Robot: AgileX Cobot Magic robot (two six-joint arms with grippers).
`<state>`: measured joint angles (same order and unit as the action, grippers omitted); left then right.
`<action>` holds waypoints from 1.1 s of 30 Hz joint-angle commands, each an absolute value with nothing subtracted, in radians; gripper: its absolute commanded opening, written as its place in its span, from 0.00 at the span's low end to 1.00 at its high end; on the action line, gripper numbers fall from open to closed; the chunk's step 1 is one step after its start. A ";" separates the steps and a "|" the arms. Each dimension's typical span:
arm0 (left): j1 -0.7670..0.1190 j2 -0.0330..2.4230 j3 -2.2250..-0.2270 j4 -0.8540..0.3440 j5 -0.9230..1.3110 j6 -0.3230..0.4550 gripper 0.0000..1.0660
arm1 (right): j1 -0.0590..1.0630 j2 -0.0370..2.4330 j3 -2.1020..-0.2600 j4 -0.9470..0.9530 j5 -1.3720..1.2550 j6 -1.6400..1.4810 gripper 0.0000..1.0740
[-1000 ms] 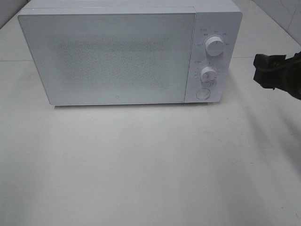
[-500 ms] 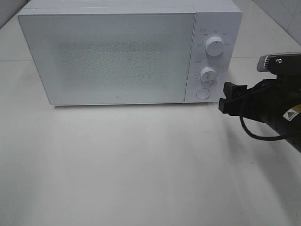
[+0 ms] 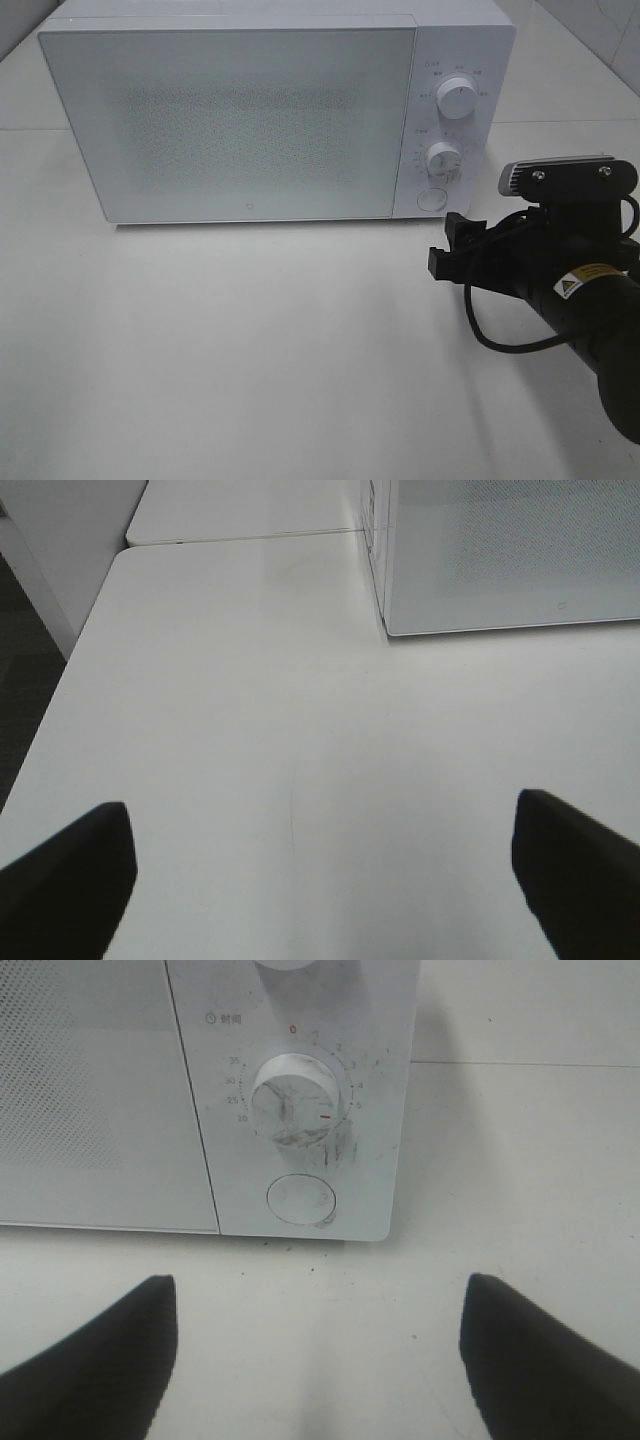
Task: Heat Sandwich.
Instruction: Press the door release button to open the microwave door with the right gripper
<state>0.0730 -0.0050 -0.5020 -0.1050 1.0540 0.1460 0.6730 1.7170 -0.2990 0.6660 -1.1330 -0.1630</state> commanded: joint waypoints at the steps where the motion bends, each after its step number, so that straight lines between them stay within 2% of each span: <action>1: 0.078 -0.026 -0.502 -0.108 1.043 0.139 0.90 | 0.683 1.719 -0.301 0.680 -1.159 -0.190 0.70; 16: 0.078 -0.026 -0.502 -0.108 1.043 0.139 0.90 | 0.683 1.719 -0.301 0.682 -1.159 -0.111 0.70; 25: 0.078 -0.026 -0.502 -0.108 1.043 0.139 0.90 | 0.683 1.719 -0.301 0.682 -1.159 0.272 0.70; 33: 0.078 -0.026 -0.502 -0.108 1.043 0.139 0.90 | 0.683 1.719 -0.301 0.682 -1.159 0.745 0.70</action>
<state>0.0730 -0.0050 -0.5020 -0.1050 1.0540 0.1460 0.6810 1.7170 -0.2990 0.6840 -1.1480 0.6020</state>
